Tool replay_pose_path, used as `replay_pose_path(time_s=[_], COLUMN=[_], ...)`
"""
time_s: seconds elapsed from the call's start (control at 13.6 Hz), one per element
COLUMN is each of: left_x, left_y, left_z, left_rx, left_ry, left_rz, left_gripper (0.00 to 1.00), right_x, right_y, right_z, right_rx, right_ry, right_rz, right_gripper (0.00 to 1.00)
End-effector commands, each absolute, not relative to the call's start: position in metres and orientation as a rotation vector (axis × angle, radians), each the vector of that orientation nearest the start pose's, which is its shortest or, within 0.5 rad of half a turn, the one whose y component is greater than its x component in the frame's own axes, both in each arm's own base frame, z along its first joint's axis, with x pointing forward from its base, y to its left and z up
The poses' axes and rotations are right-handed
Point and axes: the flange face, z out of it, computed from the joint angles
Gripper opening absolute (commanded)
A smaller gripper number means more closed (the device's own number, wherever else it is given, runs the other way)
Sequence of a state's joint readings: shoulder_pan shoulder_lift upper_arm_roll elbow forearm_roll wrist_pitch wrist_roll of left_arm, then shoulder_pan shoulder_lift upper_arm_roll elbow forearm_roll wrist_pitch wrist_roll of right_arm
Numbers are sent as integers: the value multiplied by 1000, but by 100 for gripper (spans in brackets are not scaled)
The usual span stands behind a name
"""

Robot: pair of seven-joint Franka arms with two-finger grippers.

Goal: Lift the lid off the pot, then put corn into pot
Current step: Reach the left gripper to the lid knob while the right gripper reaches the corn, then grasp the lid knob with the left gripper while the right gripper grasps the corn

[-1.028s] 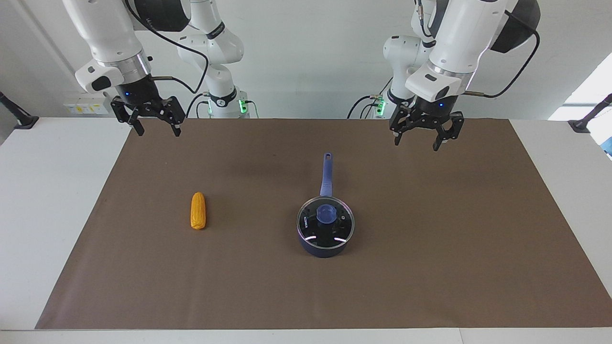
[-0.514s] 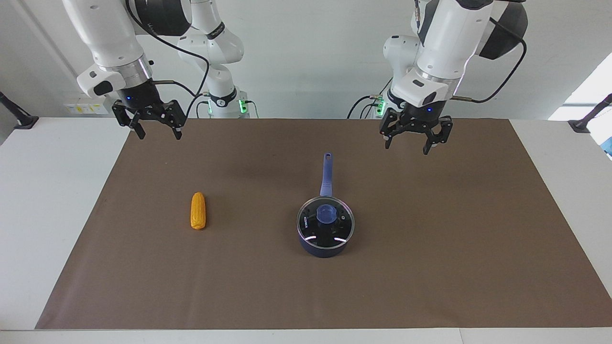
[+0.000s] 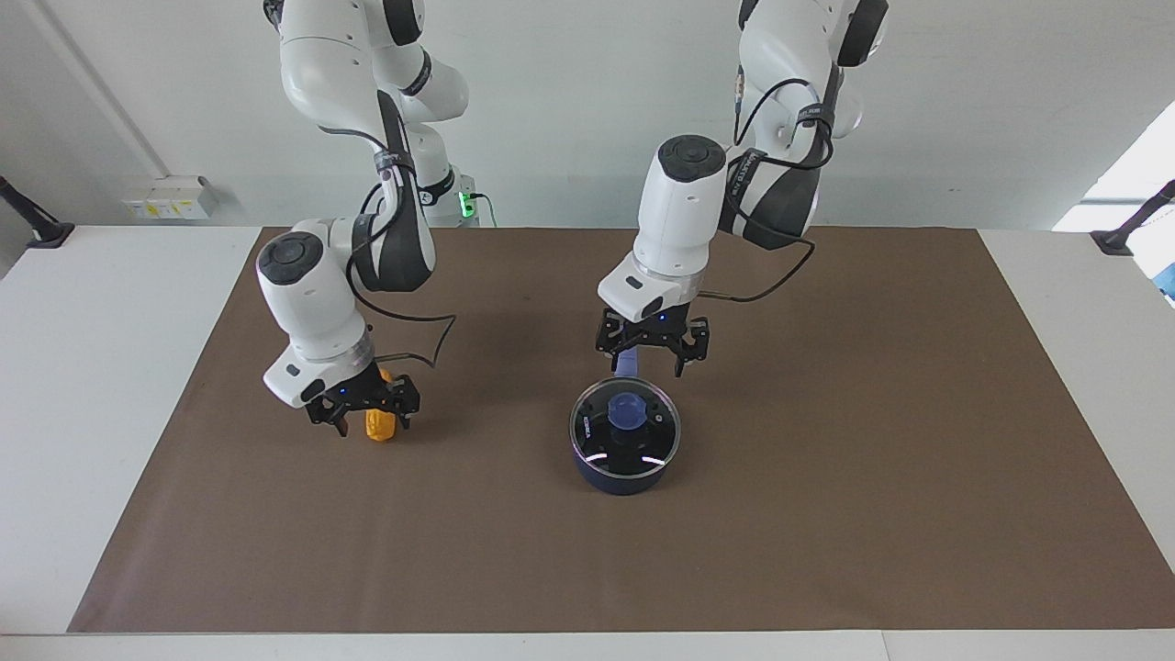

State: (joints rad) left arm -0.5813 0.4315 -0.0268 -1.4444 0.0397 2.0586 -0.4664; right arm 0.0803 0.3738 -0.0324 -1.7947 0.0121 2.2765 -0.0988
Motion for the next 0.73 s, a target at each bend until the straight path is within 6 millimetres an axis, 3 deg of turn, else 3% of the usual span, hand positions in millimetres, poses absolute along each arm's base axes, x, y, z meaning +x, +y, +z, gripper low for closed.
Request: replay_pose_path(time_s=[0.0,0.29,0.51,0.66], left_x=[580,581,591,594], left_y=[-415,-426,-430,-426], left_z=[457,438,413,412], left_rx=[-3178,-3177,-3142,-3132], left_ry=[249,241,223,221], left_rz=[-325,-344,-411,-425], left_gripper=[100,100,100,100], right_x=[642,630,624,623], right_y=[23,20,21,14], right_z=[351,338,334,332], right_rx=[-3127,-3127,-3127,-3131], right_ry=[-307,-304,-308,-320], right_rz=[-150,-87,-68,-60], right_gripper=[100,100,100,100])
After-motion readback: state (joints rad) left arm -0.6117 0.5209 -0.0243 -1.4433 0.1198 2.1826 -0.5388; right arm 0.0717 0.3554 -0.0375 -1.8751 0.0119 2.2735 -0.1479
